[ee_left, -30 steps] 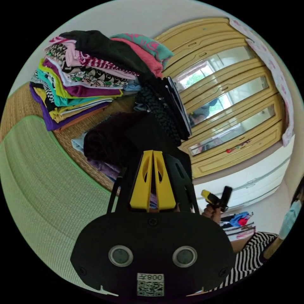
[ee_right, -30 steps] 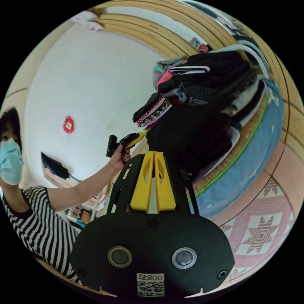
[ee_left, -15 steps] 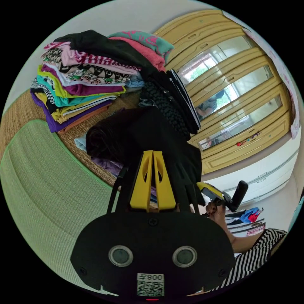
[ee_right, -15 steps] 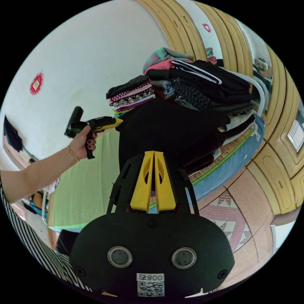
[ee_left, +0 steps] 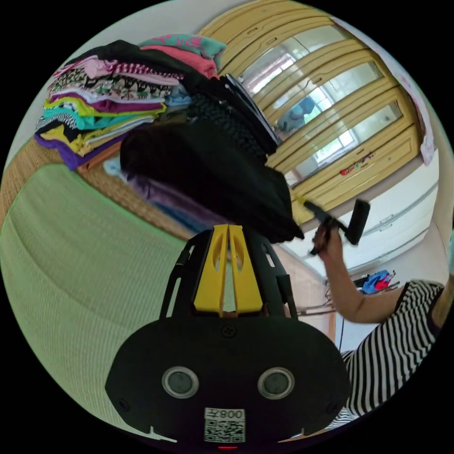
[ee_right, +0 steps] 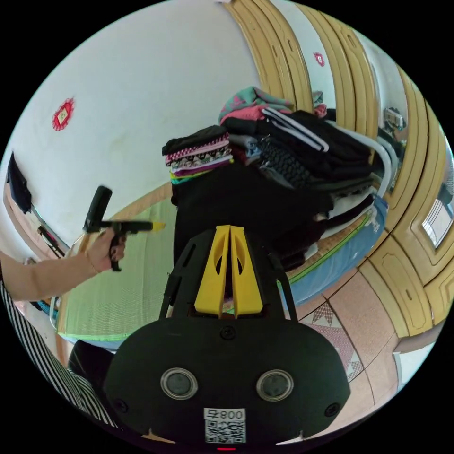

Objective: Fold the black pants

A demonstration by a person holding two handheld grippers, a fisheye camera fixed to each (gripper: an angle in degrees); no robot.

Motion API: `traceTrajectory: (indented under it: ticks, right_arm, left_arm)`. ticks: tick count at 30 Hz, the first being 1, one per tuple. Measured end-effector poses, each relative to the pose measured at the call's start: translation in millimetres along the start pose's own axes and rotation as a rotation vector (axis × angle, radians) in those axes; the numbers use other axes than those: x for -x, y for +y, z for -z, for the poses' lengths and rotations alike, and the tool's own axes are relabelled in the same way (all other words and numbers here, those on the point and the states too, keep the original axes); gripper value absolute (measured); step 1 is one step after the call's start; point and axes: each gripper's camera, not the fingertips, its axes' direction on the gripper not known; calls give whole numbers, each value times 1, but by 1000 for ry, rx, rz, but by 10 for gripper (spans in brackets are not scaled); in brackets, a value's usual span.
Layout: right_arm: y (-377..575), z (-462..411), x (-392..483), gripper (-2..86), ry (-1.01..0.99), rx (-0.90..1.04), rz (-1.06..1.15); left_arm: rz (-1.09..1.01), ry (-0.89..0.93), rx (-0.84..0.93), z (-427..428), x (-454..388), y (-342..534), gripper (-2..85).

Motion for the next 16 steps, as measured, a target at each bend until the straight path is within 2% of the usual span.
traceTrajectory:
  ticks: [3, 7, 11, 16]
  right_arm:
    - [-47, 9, -19, 18, 90, -89, 37]
    - [-118, -7, -53, 54, 167, -71, 17]
    - [-189, -39, -83, 94, 222, 15, -30]
    - [-242, -76, -100, 92, 398, 145, -56]
  left_arm:
    - [29, -43, 121, -14, 7, 46, 1]
    - [49, -108, 286, -36, 10, 103, 1]
    - [32, -102, 256, -39, 8, 139, 0]
    - [-11, -157, 239, -39, 10, 172, 1]
